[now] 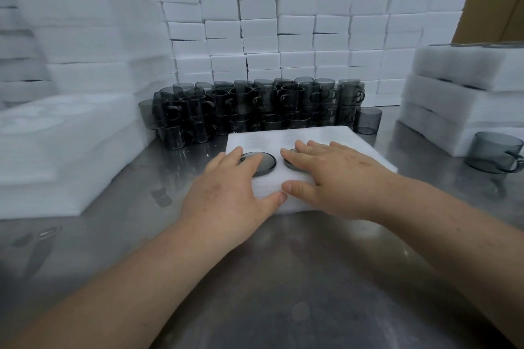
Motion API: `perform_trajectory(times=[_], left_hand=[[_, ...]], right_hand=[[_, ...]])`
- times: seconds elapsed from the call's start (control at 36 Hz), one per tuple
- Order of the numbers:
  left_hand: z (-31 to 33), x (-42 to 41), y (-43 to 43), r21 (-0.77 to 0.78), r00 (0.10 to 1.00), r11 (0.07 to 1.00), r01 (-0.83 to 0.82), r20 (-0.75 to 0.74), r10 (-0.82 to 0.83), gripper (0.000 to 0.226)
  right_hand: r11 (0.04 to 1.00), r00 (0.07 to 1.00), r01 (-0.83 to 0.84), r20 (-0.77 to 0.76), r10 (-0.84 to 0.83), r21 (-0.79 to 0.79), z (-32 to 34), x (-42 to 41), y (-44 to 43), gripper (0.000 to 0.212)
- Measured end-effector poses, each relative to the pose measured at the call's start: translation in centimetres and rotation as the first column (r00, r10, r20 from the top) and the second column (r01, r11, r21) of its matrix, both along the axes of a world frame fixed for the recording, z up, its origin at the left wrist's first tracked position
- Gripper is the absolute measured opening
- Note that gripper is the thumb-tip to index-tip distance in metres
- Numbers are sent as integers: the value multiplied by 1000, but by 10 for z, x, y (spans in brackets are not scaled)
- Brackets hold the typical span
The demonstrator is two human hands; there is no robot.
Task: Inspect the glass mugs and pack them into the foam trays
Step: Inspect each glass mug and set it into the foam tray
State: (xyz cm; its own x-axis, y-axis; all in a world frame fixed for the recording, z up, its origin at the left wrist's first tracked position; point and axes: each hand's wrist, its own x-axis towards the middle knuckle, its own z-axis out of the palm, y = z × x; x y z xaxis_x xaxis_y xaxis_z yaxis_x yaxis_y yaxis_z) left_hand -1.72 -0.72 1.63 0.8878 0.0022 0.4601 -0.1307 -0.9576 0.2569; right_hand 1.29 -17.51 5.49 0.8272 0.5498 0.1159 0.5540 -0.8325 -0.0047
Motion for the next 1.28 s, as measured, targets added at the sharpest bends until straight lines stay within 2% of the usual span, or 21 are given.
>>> perform_trajectory(times=[0.39, 0.69, 0.78, 0.86, 0.92, 0.97, 1.06, 1.14, 1.22, 1.28], left_hand=[[3, -1, -1, -8, 1000, 1000, -8, -25, 8, 70], [8, -1, 1, -17, 998, 1000, -2, -68, 1, 75], [14, -5, 1, -42, 998, 998, 44, -41, -45, 67], [18, -10, 2, -214, 990, 967, 138, 36, -133, 66], [17, -11, 3, -323, 989, 935, 143, 76, -125, 66], [15, -10, 2, -369, 989, 919, 143, 92, -117, 66], [12, -6, 3, -462, 988, 875, 147, 107, -109, 64], [12, 0, 8, -602, 992, 789, 121, 111, -67, 61], [11, 4, 9, -594, 996, 801, 78, 76, -41, 59], [11, 7, 9, -563, 999, 825, 44, 49, -20, 58]], right_hand=[[1000, 1000, 2, 12, -2, -31, -3, 1, 1, 62], [997, 984, 30, 176, -44, 76, -15, -4, 7, 63], [966, 951, -94, 309, 15, 241, -14, -18, 15, 57], [886, 864, -307, 493, 107, 347, -16, -30, 26, 48], [845, 864, -383, 469, 184, 374, -20, -36, 32, 49], [816, 903, -380, 368, 223, 436, -22, -37, 34, 48], [830, 953, -301, 127, 274, 470, -29, -31, 34, 50], [840, 950, -296, 46, 310, 454, -37, -25, 34, 48], [858, 943, -302, -4, 334, 415, -37, -25, 35, 40], [866, 927, -335, -35, 374, 370, -36, -27, 36, 28]])
